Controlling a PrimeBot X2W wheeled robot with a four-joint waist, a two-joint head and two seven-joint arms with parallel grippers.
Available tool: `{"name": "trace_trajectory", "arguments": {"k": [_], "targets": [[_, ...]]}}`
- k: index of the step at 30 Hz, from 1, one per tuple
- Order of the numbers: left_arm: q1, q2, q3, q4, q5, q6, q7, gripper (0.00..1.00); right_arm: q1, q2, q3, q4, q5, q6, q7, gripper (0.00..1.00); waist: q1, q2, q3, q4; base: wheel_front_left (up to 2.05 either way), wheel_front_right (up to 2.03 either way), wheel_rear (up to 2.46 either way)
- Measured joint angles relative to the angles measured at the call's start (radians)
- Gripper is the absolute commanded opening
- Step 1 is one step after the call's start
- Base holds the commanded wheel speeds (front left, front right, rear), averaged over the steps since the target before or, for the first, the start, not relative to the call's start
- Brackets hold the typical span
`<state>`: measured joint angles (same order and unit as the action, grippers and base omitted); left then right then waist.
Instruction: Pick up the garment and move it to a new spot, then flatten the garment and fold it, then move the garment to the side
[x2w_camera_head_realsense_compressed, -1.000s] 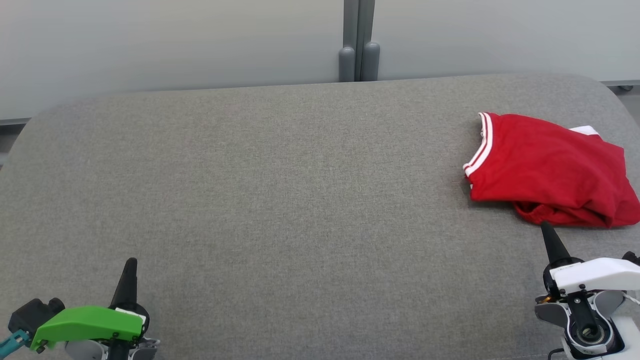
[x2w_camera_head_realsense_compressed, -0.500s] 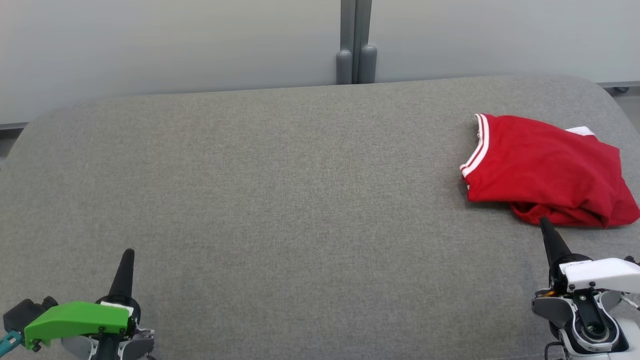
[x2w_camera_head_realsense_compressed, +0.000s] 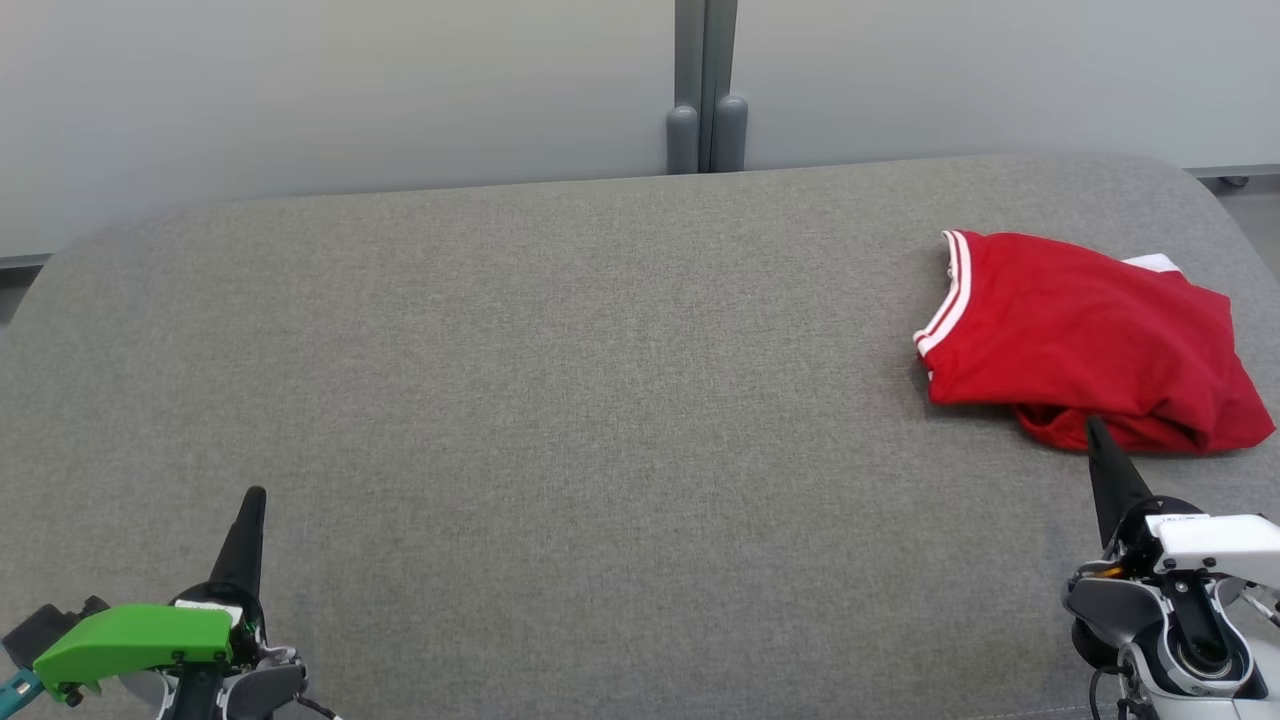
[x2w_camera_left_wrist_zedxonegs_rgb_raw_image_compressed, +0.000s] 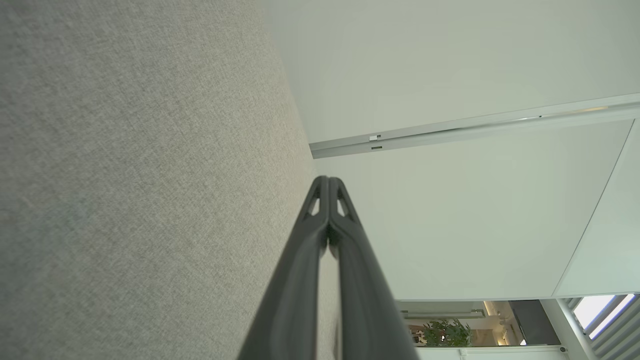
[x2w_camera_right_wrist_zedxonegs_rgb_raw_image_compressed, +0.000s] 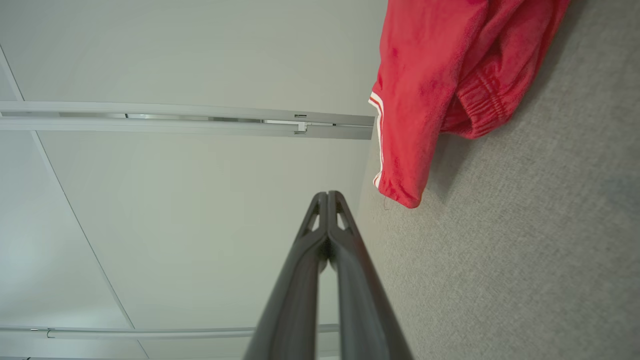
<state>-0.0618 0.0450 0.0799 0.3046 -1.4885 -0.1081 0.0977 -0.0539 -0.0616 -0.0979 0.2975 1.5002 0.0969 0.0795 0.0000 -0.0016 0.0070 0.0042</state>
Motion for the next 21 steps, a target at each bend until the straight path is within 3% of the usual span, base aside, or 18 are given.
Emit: {"name": "trace_trajectory", "arguments": {"k": [10, 21], "targets": [[-0.001, -0.004, 0.013, -0.019, -0.106, -0.013, 0.025, 0.0, -0.002, 0.024, -0.032, -0.004, 0.101, 0.019, 0.028, 0.0, 0.0, 0.0, -0.005, -0.004, 0.0, 0.0, 0.0], [-0.001, -0.005, 0.014, -0.021, -0.11, -0.016, 0.025, 0.0, -0.004, 0.026, -0.034, -0.005, 0.101, 0.02, 0.028, 0.0, 0.0, 0.0, -0.005, -0.004, 0.0, 0.0, 0.0]]}}
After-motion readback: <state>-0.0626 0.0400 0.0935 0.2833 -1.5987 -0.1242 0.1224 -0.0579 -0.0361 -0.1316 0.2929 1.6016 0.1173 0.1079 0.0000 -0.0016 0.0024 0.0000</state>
